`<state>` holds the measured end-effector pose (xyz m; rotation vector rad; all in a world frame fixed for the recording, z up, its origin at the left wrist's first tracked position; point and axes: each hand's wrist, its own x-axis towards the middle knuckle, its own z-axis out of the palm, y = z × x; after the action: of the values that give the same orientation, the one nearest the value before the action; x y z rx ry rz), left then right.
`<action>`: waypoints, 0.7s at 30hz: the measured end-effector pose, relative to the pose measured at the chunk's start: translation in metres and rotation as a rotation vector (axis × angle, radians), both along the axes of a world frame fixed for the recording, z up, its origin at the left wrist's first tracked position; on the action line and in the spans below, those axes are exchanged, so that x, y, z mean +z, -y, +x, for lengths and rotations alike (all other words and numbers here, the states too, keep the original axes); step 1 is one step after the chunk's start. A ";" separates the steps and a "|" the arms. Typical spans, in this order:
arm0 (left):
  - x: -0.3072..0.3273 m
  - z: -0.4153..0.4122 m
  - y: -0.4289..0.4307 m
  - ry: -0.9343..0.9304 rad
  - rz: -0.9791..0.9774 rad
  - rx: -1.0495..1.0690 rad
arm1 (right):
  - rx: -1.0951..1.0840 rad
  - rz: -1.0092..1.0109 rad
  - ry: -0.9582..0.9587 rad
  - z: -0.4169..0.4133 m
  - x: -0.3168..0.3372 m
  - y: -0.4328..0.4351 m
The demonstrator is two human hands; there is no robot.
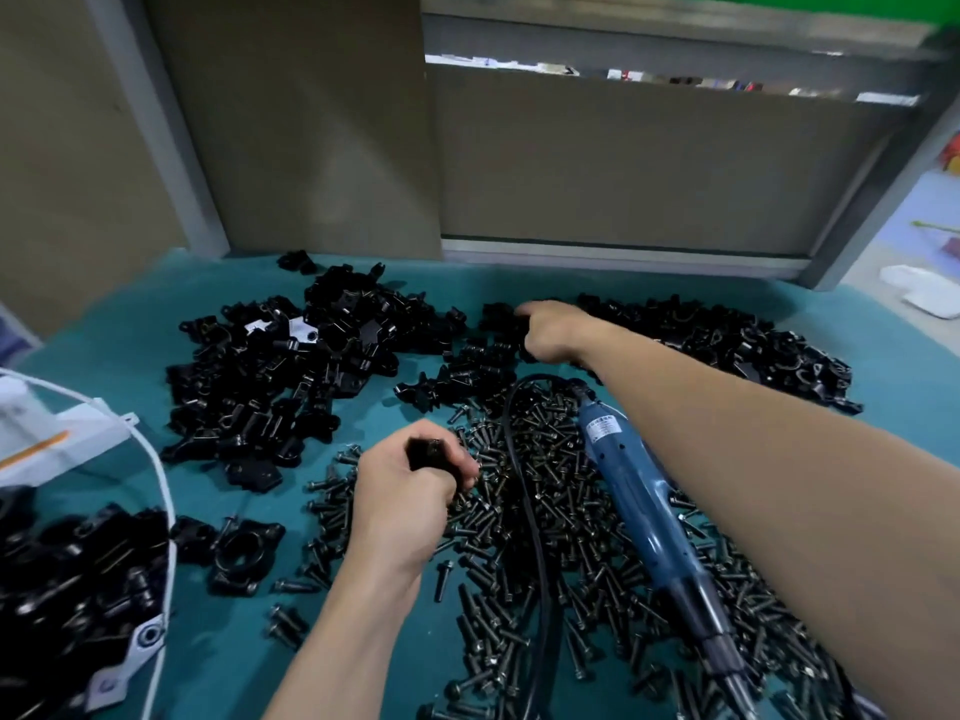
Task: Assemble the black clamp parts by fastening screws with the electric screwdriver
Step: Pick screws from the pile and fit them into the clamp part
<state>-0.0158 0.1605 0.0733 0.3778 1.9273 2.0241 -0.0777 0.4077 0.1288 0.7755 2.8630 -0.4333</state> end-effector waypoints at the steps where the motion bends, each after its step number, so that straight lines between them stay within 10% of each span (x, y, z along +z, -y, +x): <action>1: 0.001 0.000 0.001 -0.001 -0.012 -0.012 | 0.010 0.078 0.027 -0.005 -0.003 -0.002; 11: 0.002 0.001 0.002 0.008 -0.085 -0.038 | -0.002 0.198 0.002 0.013 -0.018 0.008; 15: 0.003 0.004 0.001 -0.007 -0.100 -0.052 | -0.065 0.213 -0.291 0.039 -0.002 0.027; 21: 0.005 0.009 0.000 -0.038 -0.067 -0.060 | -0.220 -0.406 -0.823 0.106 0.011 0.084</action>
<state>-0.0070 0.1600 0.0780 0.4544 1.9763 1.9228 0.0281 0.3241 0.1396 1.0008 3.1695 -1.6390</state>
